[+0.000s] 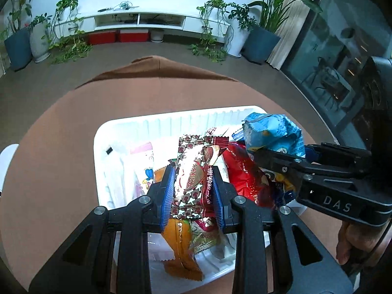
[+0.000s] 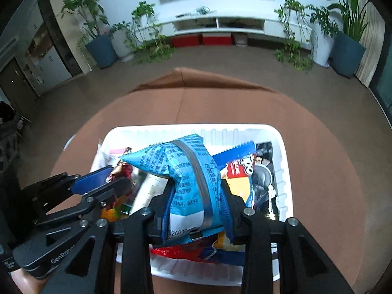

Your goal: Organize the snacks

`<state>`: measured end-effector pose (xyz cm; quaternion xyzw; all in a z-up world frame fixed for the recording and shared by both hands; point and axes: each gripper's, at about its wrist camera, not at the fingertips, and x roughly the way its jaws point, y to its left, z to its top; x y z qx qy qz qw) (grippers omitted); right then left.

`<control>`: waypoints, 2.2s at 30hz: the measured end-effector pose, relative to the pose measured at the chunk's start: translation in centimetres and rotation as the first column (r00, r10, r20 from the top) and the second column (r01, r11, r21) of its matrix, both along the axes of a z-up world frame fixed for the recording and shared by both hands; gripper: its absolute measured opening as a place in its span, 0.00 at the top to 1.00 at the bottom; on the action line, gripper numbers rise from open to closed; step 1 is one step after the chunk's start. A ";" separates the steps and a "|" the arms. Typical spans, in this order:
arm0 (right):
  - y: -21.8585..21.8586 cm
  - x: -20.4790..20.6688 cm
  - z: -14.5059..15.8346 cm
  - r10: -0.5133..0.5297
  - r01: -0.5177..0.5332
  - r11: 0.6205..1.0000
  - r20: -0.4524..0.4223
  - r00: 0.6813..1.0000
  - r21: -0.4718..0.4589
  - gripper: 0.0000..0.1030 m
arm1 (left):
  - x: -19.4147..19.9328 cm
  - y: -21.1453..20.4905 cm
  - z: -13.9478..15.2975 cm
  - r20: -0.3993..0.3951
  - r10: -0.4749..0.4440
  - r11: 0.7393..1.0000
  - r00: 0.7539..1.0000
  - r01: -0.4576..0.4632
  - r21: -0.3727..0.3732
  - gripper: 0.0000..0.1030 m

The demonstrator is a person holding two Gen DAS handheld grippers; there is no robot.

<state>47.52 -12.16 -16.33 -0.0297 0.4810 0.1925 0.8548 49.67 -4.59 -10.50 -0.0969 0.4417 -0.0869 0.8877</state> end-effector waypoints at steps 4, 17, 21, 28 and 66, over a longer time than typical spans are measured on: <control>0.4 0.2 -0.6 0.002 -0.003 1.000 -0.008 1.000 -0.015 0.63 | 0.9 -0.2 -1.0 -0.010 0.000 1.000 1.000 0.000 -0.003 0.73; 0.7 0.7 -1.6 -0.004 0.004 1.000 -0.014 1.000 -0.010 0.61 | 2.9 0.1 -2.5 -0.011 0.027 1.000 1.000 -0.027 0.002 0.57; -0.3 0.5 -1.4 -0.026 0.026 0.999 -0.020 0.999 0.037 0.56 | 2.3 0.5 -2.2 0.007 0.034 0.999 0.999 -0.034 -0.010 0.48; -1.2 -0.9 -0.2 -0.036 0.035 0.998 0.005 0.999 0.056 0.51 | 0.8 0.5 -1.1 0.046 0.045 0.999 0.998 -0.045 -0.014 0.32; -14.0 -33.5 17.7 -0.477 0.010 0.824 0.684 0.552 0.567 0.00 | -36.1 -4.2 17.0 0.516 0.210 0.959 0.831 -0.277 0.057 0.00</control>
